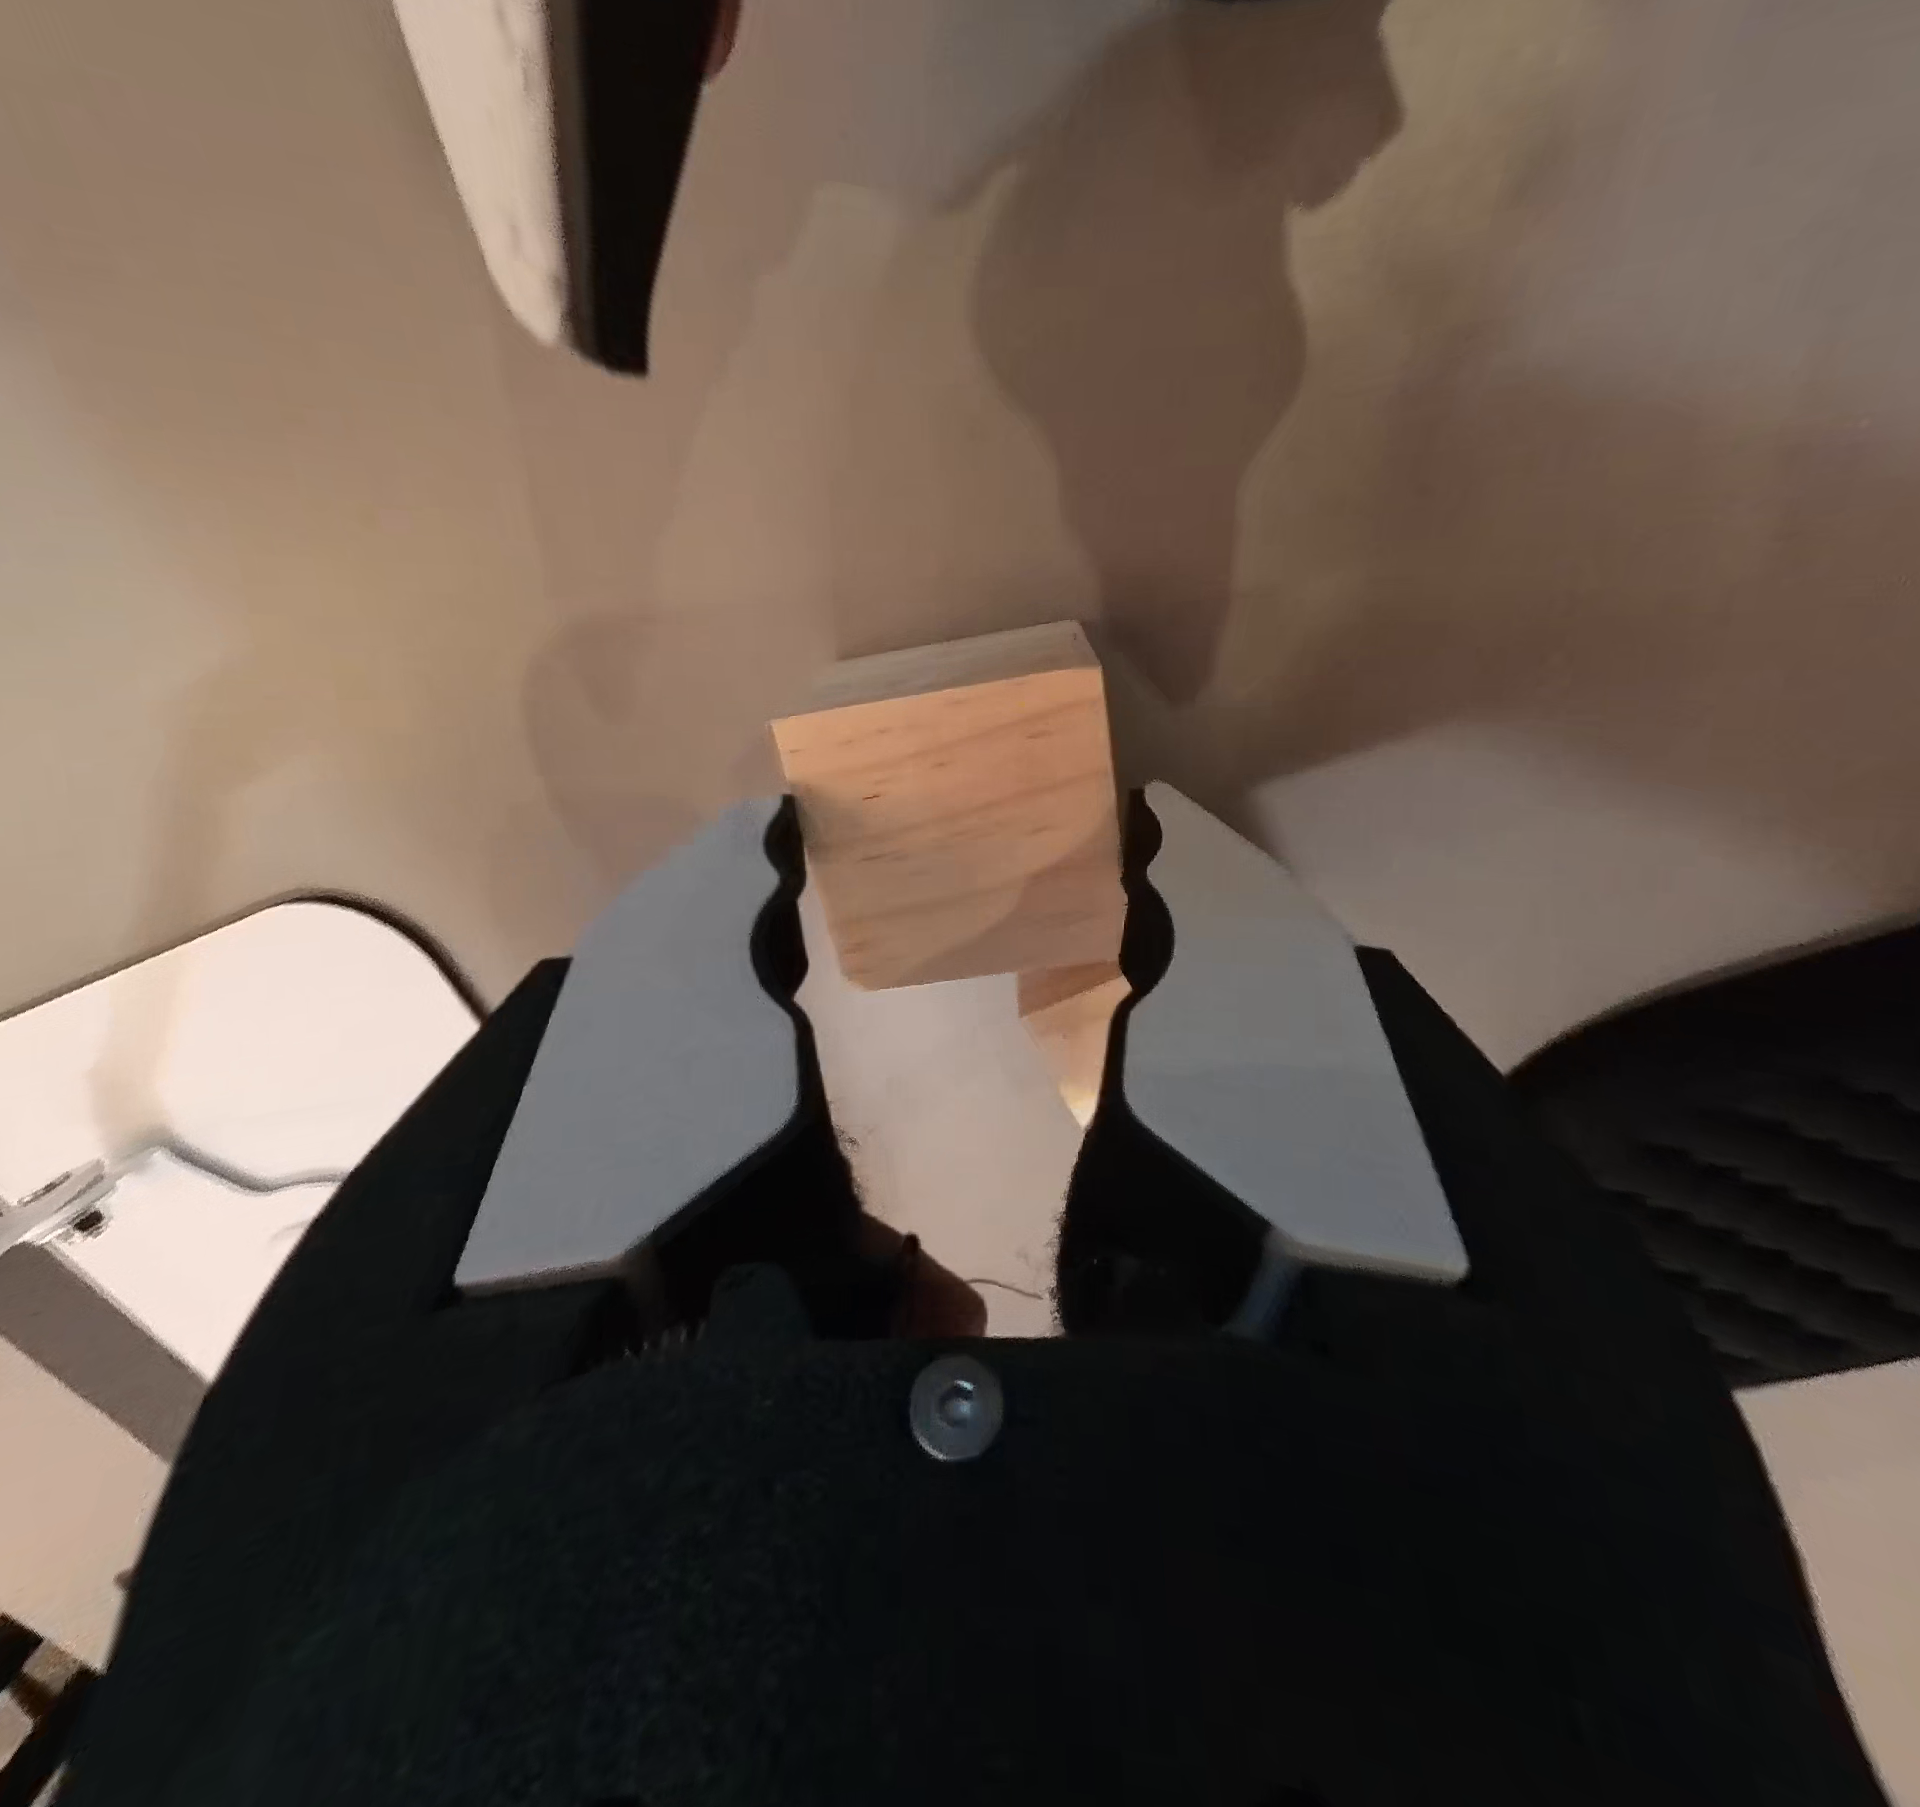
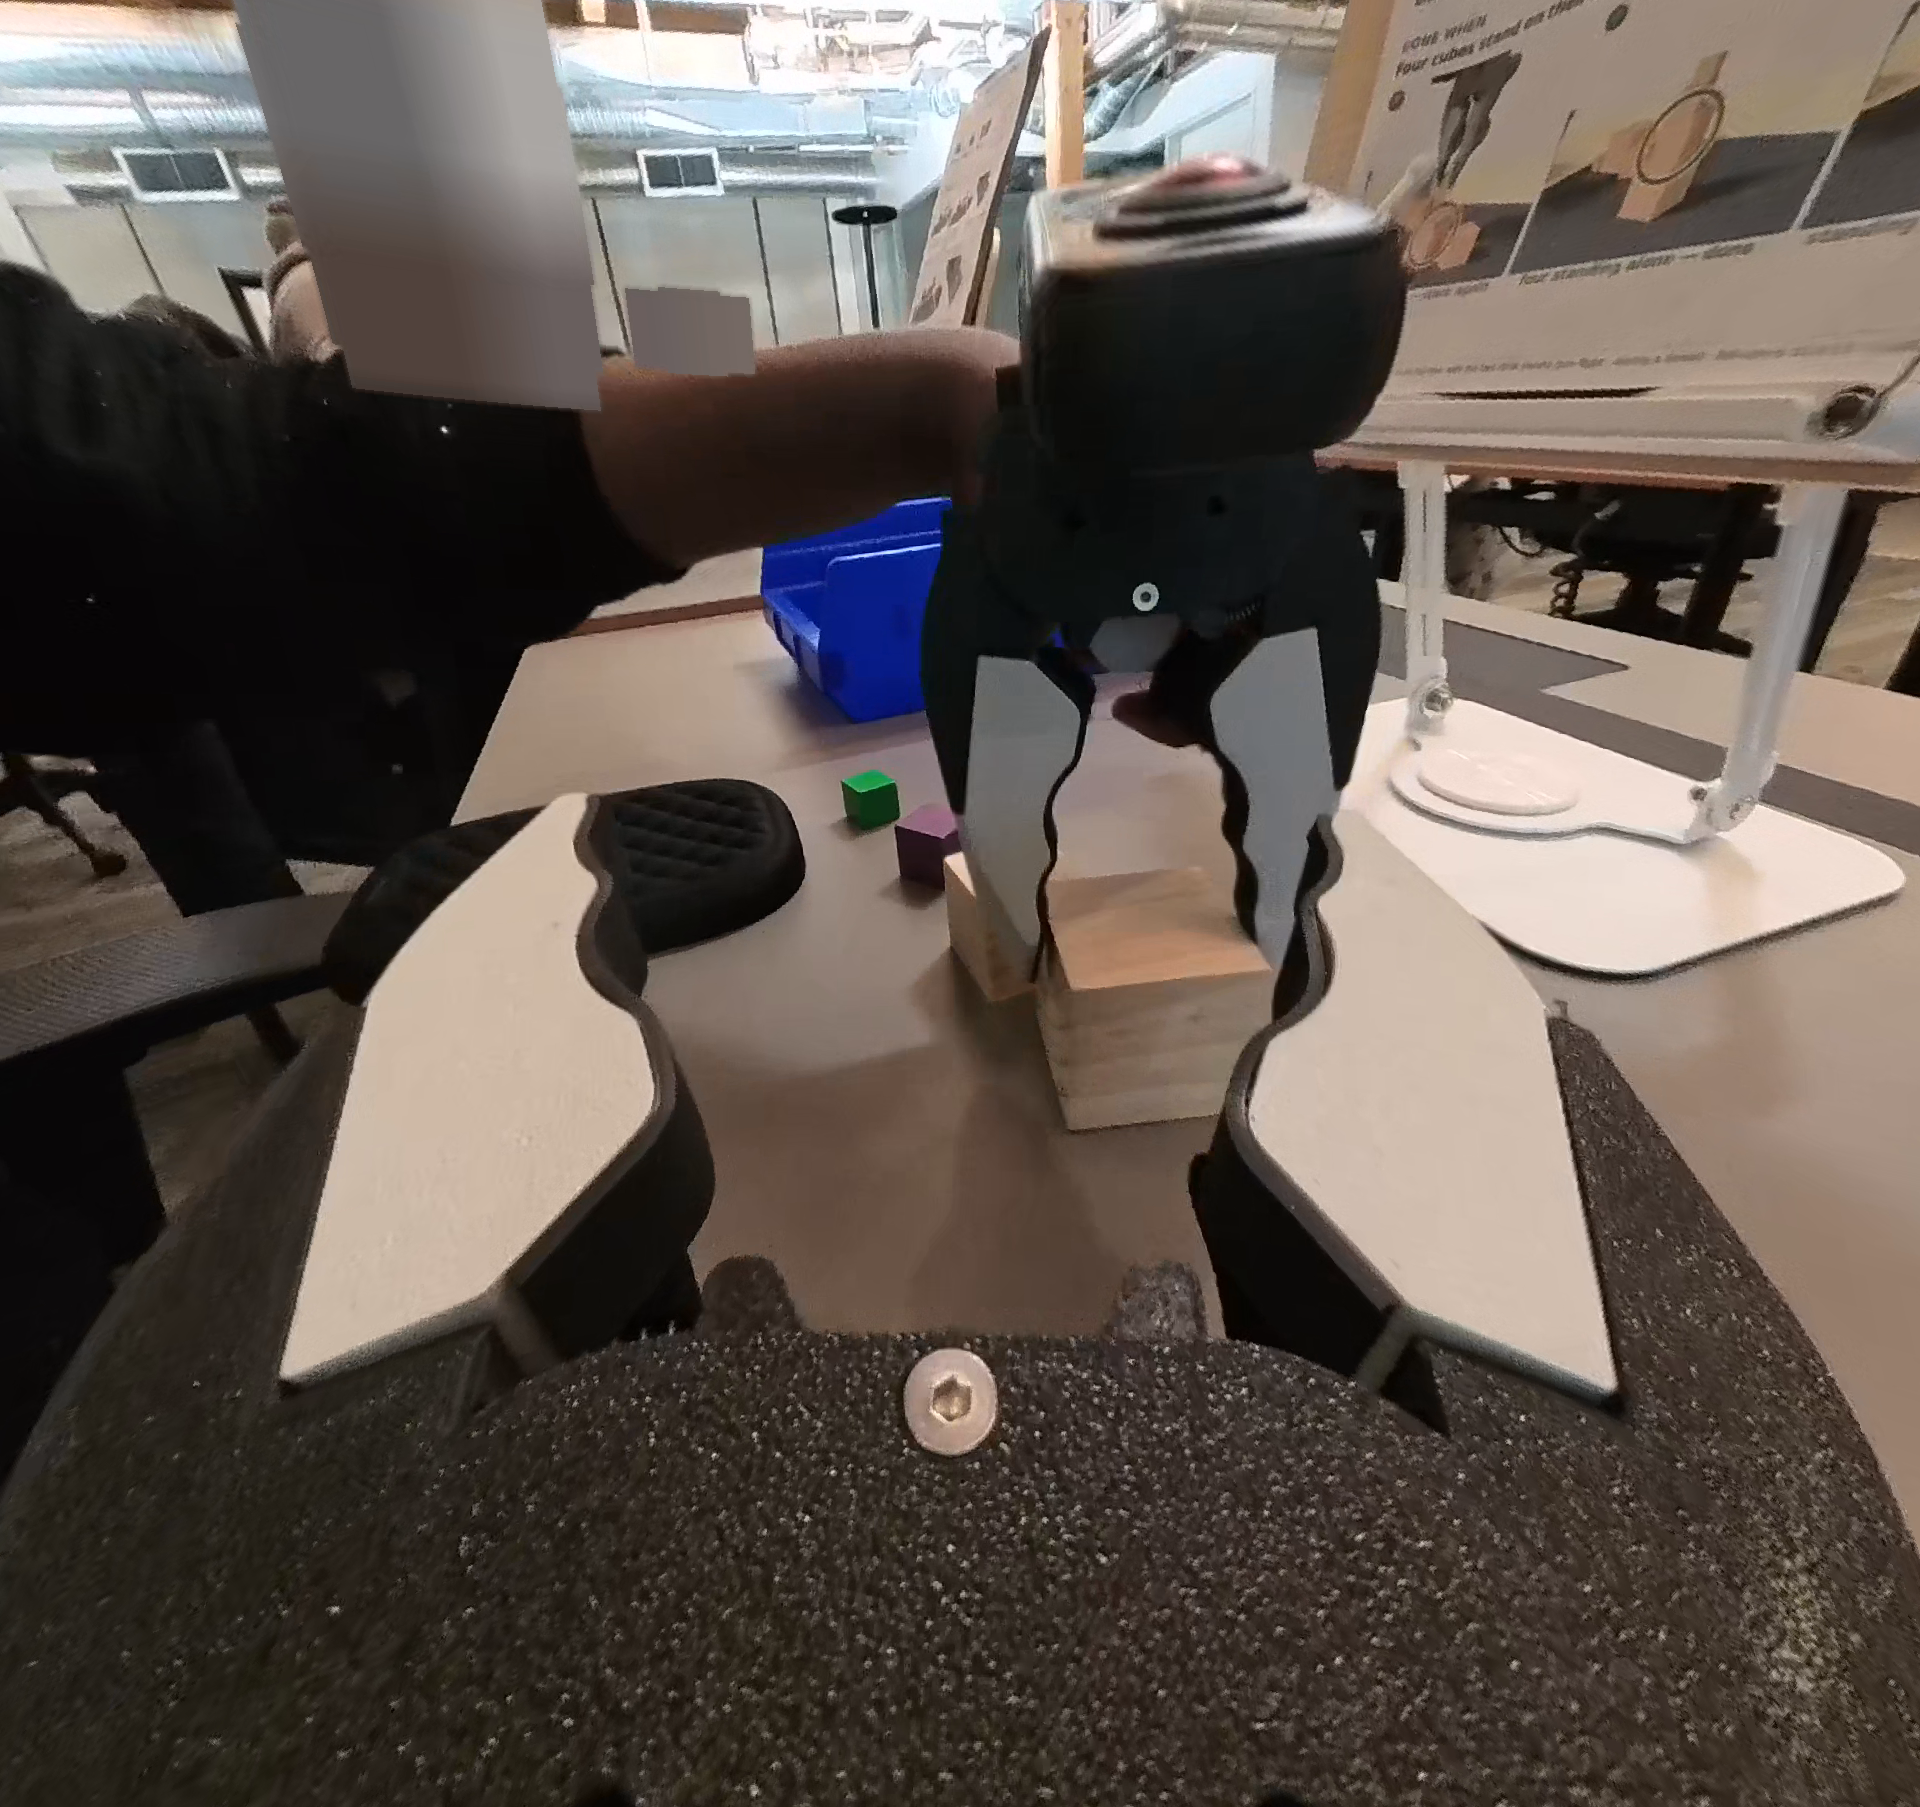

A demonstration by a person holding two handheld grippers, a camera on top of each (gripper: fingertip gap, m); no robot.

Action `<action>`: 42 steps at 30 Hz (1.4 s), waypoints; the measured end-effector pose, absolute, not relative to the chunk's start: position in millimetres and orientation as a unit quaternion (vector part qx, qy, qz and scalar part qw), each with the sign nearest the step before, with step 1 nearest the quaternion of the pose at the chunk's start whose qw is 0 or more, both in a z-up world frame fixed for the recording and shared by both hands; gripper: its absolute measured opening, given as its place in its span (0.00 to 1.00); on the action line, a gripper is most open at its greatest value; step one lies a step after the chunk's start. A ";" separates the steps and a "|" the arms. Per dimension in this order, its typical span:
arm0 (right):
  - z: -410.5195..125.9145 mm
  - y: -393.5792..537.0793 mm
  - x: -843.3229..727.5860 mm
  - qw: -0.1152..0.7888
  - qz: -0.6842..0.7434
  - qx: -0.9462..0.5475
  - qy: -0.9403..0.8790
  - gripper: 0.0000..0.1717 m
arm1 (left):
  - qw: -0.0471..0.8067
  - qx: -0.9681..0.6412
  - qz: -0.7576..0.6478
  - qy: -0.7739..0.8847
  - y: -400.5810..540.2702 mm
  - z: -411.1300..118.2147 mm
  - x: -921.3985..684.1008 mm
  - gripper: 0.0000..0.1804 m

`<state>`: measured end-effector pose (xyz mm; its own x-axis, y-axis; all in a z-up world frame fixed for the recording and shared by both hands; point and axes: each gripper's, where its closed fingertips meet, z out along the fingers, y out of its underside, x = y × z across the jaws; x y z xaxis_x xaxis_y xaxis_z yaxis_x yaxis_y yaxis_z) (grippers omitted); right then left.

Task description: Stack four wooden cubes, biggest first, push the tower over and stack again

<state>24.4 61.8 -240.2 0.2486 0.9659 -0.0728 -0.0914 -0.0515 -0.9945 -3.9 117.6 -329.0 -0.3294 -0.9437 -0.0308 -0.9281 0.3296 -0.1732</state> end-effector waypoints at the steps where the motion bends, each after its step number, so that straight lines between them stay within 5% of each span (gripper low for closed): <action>1: -241.0 61.8 23.8 0.564 0.465 -0.555 -0.397 0.70 | 0.065 -0.571 -0.064 0.816 116.2 -326.4 -3.1 0.33; 8: -241.4 64.6 24.8 0.570 0.457 -0.560 -0.390 0.74 | 0.115 -0.527 -0.085 0.838 89.8 -280.3 13.5 0.32; 29: -247.4 56.4 19.1 0.561 0.445 -0.554 -0.424 0.74 | 0.083 -0.550 -0.079 0.827 64.6 -329.2 25.7 0.33; 34: -246.8 56.3 19.6 0.562 0.447 -0.553 -0.423 0.74 | 0.101 -0.602 -0.065 0.790 79.4 -303.0 5.8 0.53; 42: -247.9 55.5 18.1 0.560 0.443 -0.553 -0.429 0.74 | 0.096 -0.707 0.008 0.701 103.0 -302.1 -62.4 0.41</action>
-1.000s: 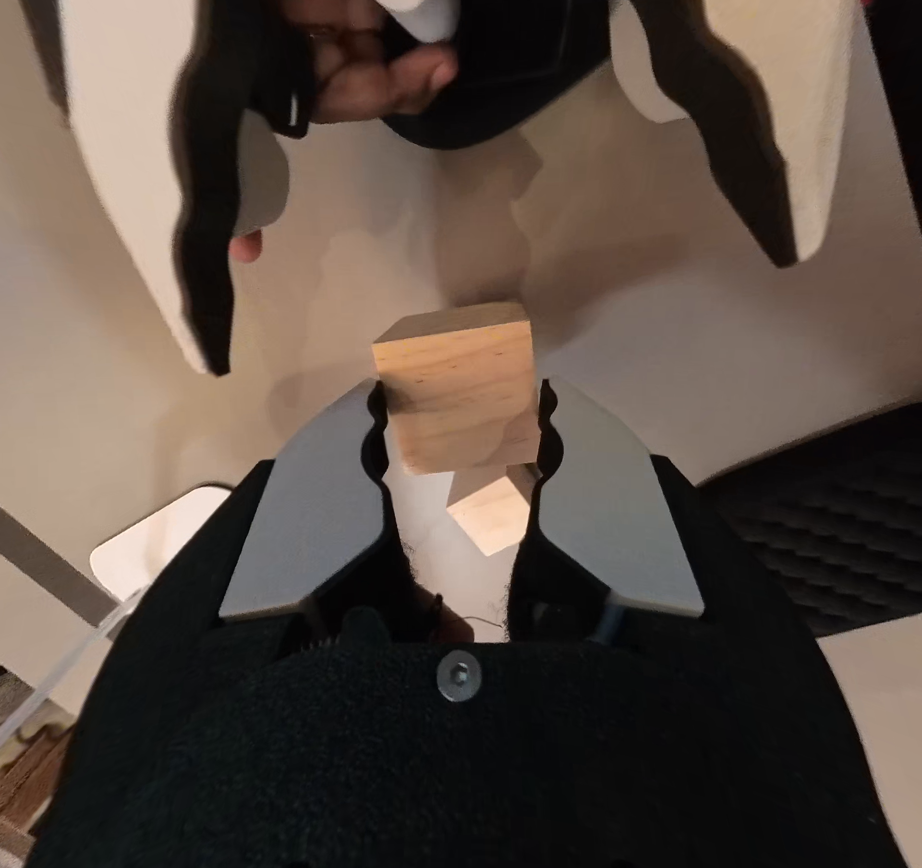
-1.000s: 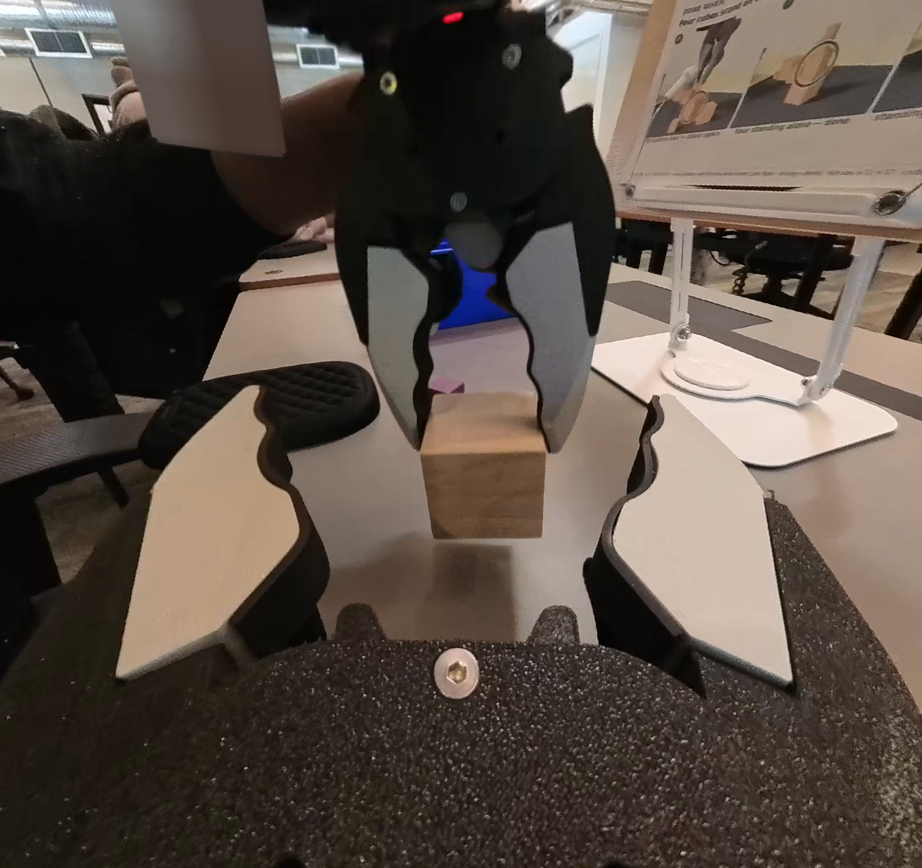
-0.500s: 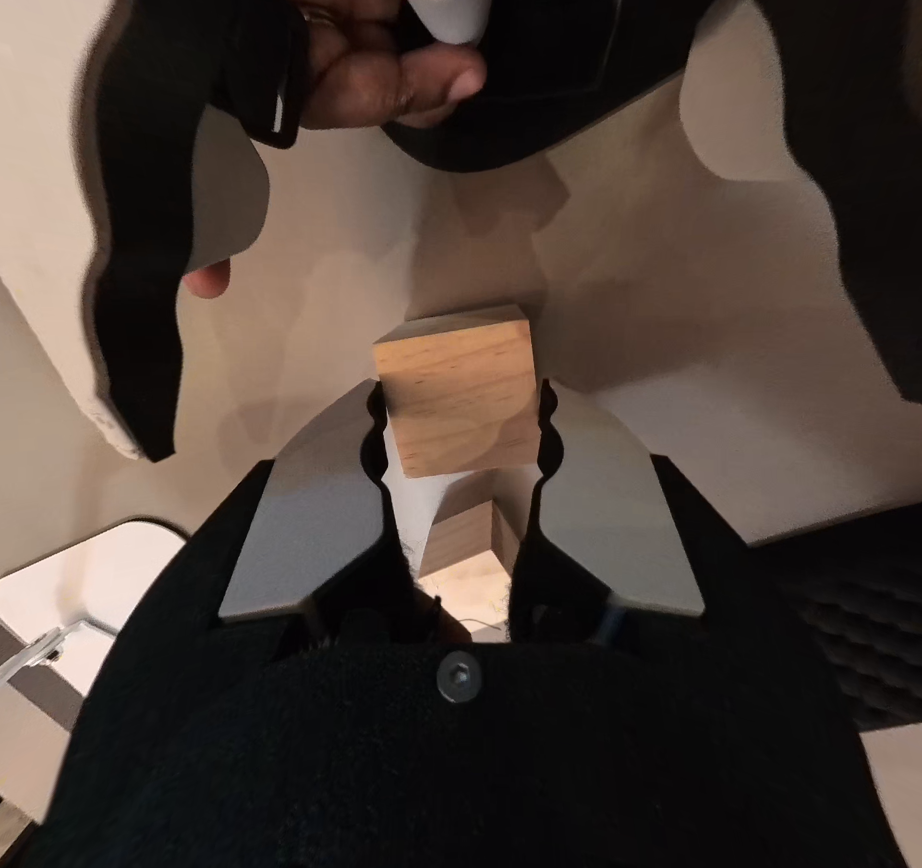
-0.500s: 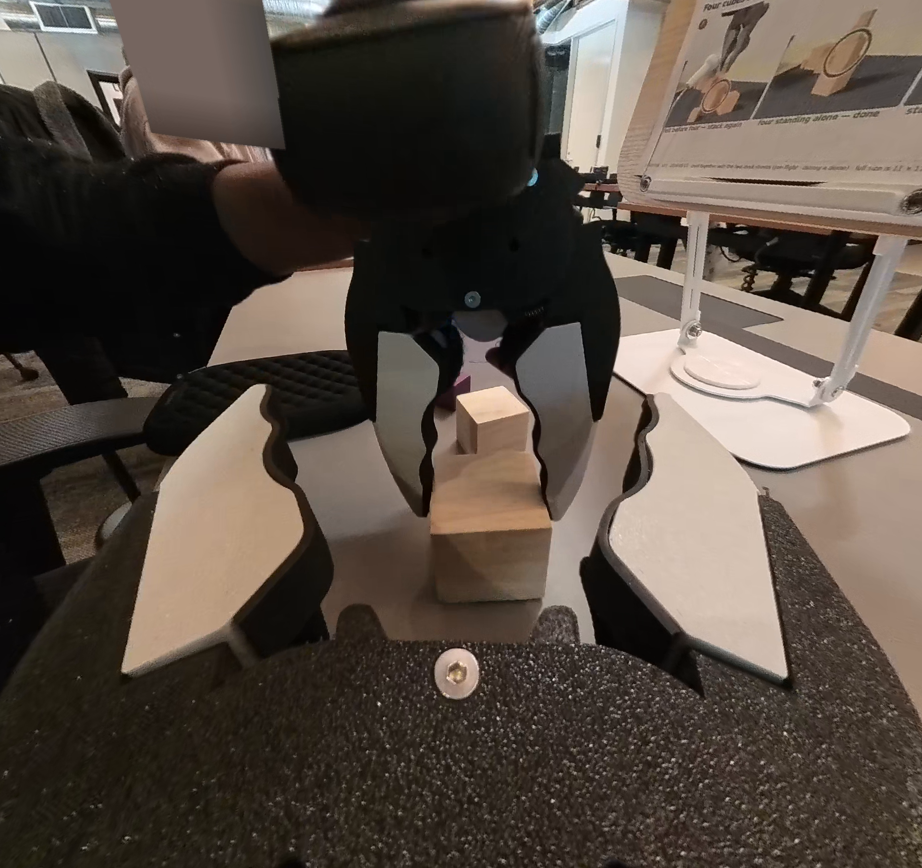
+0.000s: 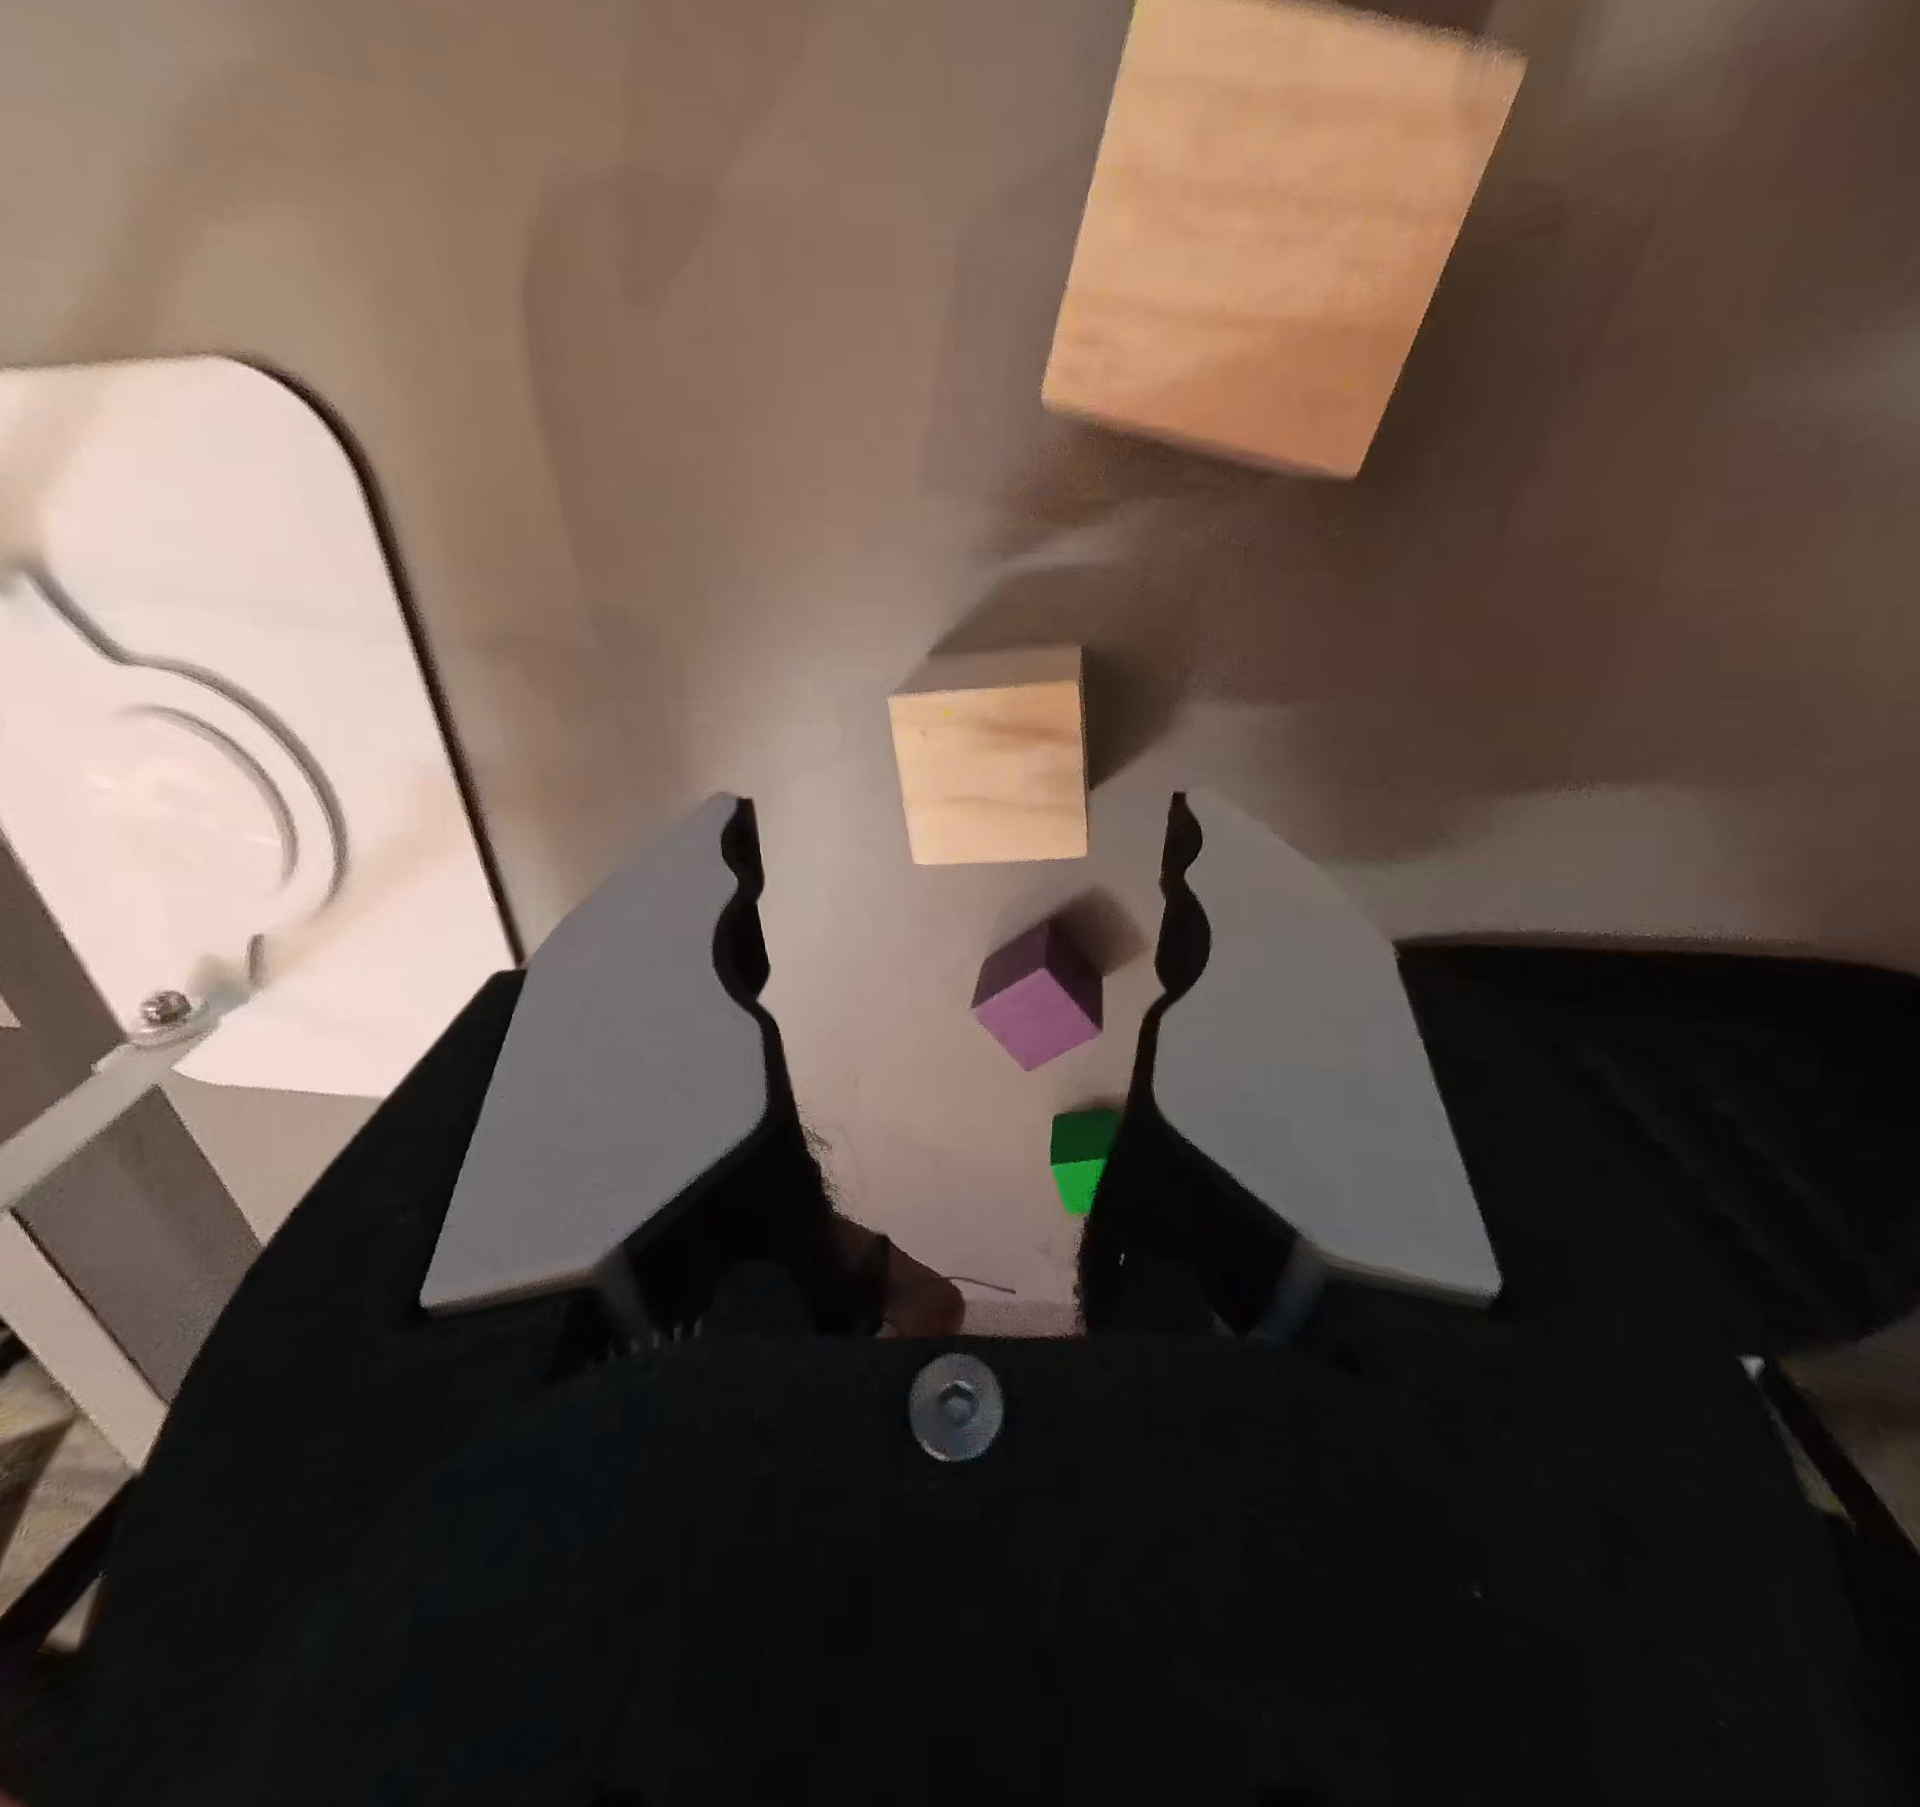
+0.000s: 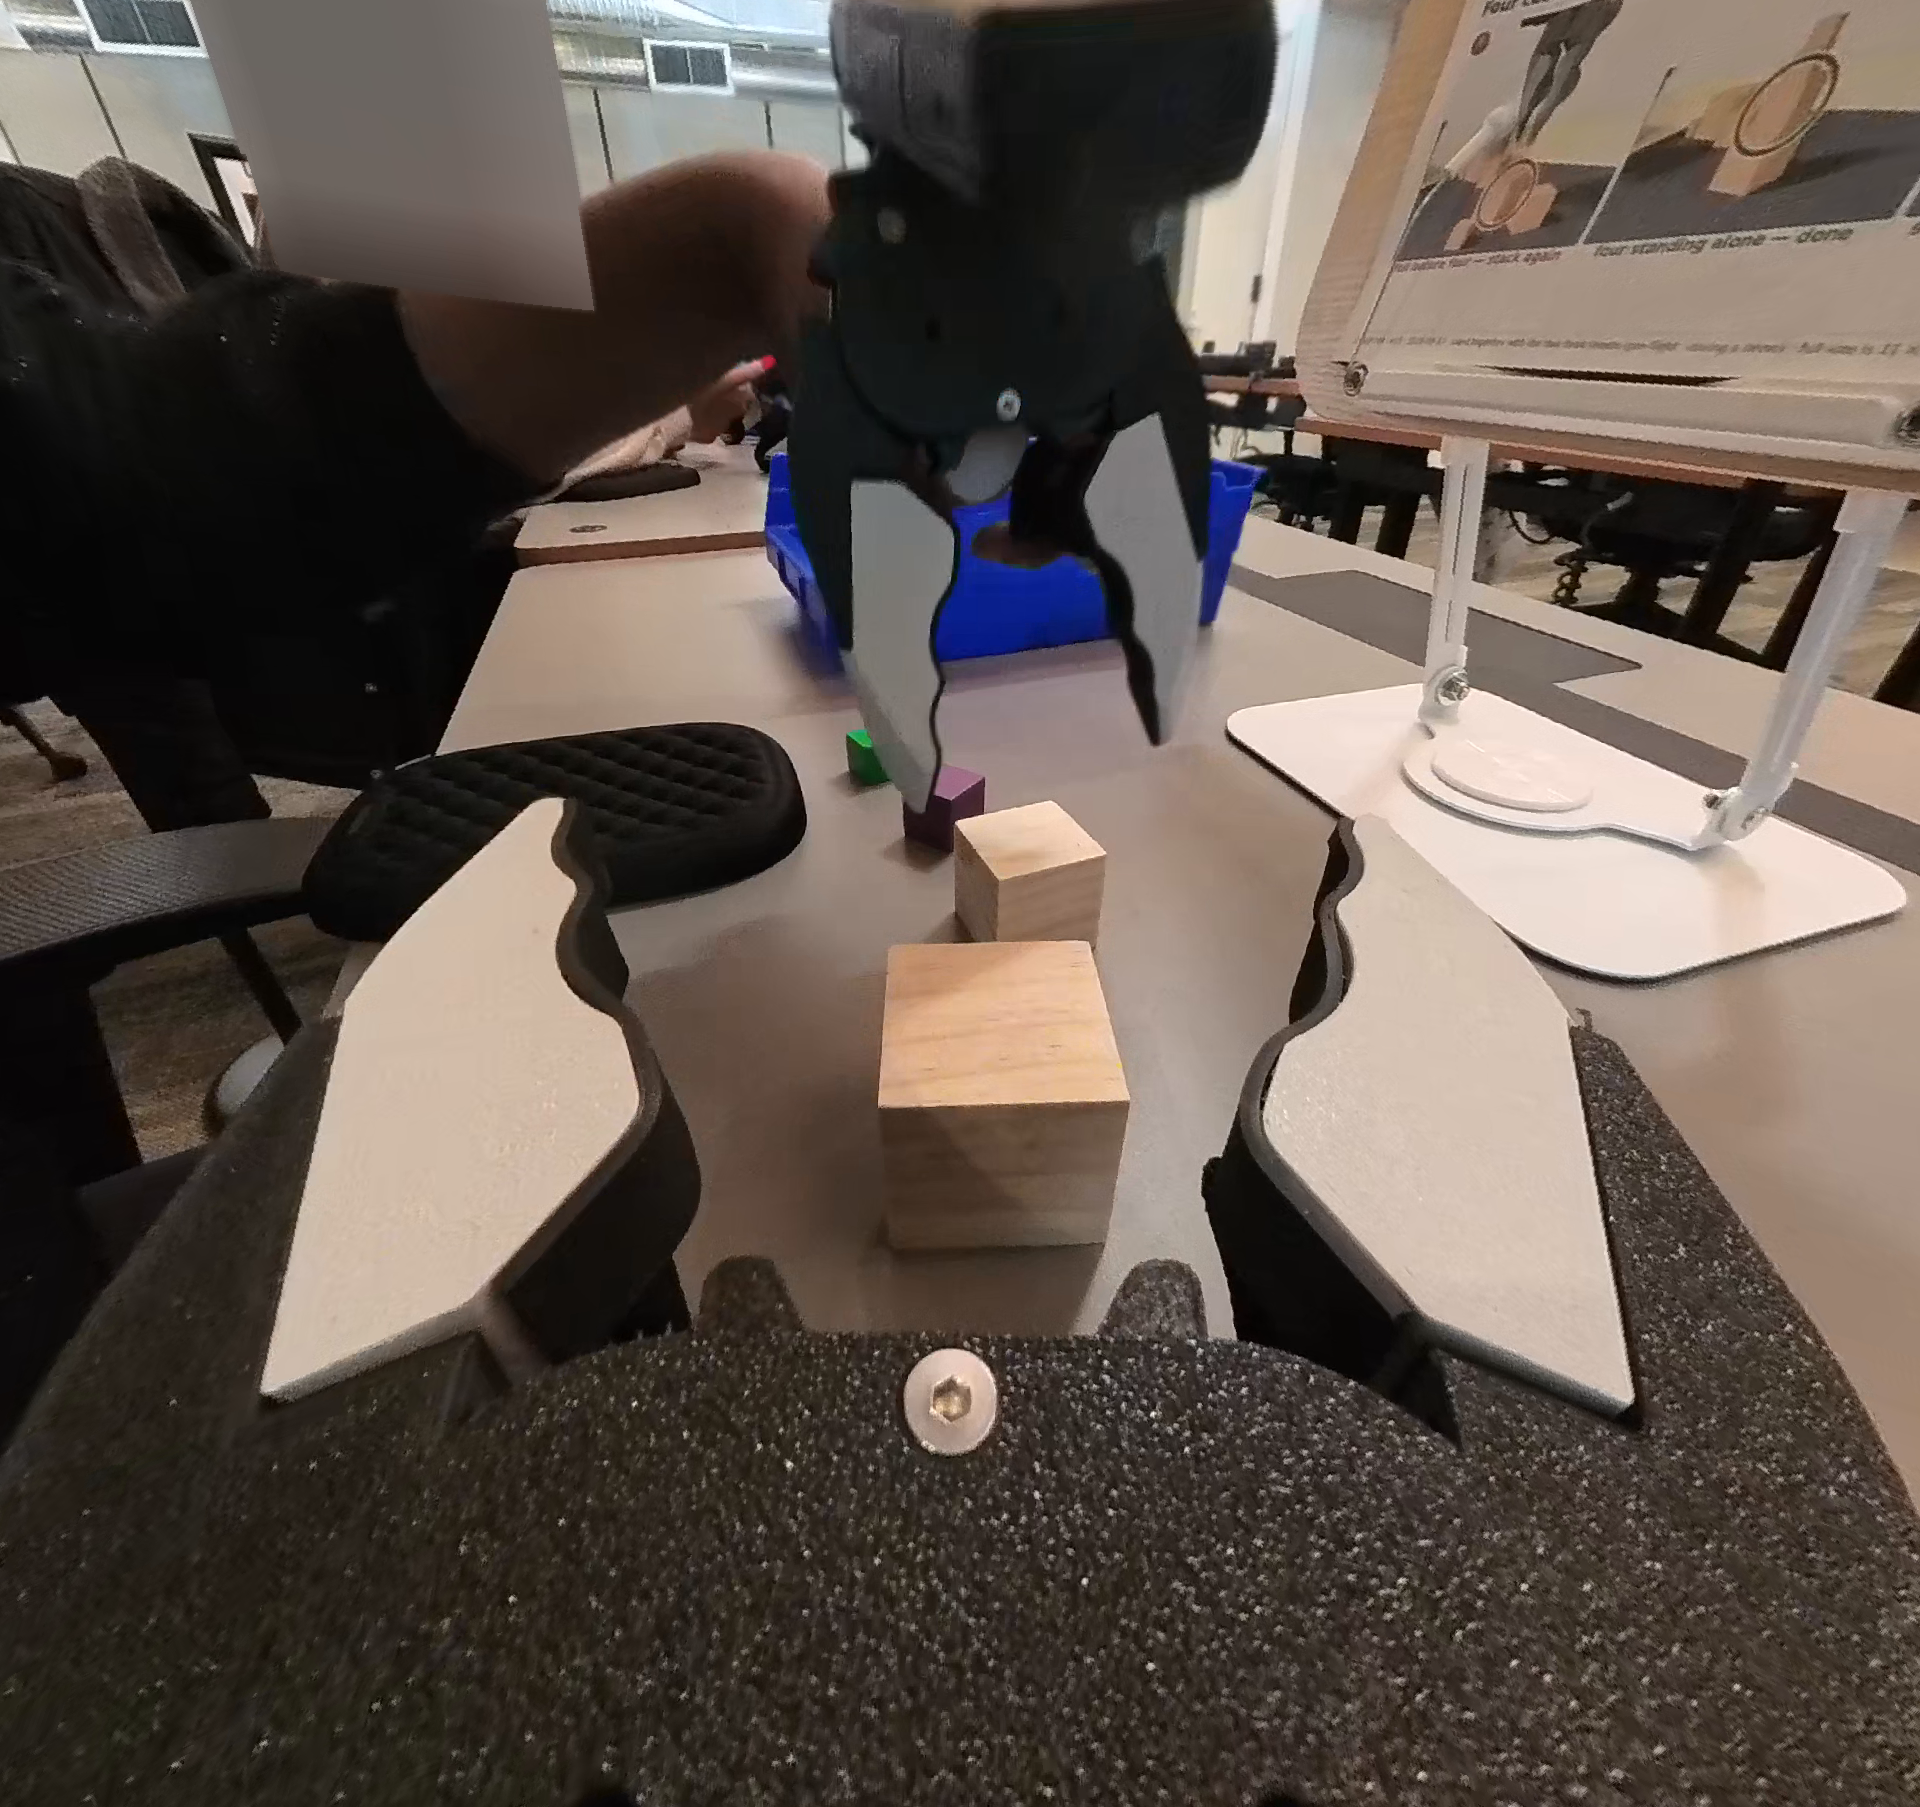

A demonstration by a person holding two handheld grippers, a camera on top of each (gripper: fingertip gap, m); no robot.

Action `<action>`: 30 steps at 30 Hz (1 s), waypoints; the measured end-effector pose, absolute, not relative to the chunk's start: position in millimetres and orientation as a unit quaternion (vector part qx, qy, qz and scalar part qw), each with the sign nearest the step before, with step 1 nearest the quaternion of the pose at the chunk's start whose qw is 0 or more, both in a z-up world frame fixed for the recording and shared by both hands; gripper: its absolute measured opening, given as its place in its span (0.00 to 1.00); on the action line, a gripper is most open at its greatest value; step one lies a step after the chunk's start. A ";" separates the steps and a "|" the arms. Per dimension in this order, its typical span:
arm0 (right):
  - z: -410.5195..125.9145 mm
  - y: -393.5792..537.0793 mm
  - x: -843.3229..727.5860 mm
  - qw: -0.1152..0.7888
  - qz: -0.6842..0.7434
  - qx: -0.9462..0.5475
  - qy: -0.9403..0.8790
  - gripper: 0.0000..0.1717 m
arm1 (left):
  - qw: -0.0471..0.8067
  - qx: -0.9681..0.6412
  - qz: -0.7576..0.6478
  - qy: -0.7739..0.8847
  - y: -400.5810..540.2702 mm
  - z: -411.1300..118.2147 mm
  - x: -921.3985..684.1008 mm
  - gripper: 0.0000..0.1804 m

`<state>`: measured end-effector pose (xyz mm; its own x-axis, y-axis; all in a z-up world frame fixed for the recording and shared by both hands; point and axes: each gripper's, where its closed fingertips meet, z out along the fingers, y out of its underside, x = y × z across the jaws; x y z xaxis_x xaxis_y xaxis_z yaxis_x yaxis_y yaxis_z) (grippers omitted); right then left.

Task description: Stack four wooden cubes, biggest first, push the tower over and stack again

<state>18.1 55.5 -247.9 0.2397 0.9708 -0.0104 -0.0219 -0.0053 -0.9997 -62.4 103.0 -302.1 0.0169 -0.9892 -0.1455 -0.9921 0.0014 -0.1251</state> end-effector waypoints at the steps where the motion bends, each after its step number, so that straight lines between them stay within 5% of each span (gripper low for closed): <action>1: -247.9 55.6 18.2 0.560 0.443 -0.554 -0.428 0.74 | 0.086 -0.708 0.014 0.701 101.9 -308.7 -66.6 0.41; 6: -247.4 55.7 18.7 0.562 0.443 -0.553 -0.427 0.73 | 0.079 -0.711 0.017 0.698 105.5 -334.0 -69.2 0.38; 10: -247.6 56.4 18.9 0.561 0.444 -0.554 -0.425 0.73 | 0.074 -0.703 0.005 0.707 104.5 -340.3 -70.6 0.24; 20: -250.4 55.2 16.2 0.554 0.440 -0.557 -0.434 0.73 | 0.115 -0.599 -0.035 0.792 74.1 -256.8 -18.2 0.24; 30: -248.7 54.8 17.8 0.558 0.445 -0.553 -0.430 0.74 | 0.079 -0.551 0.008 0.830 66.7 -278.8 16.7 0.24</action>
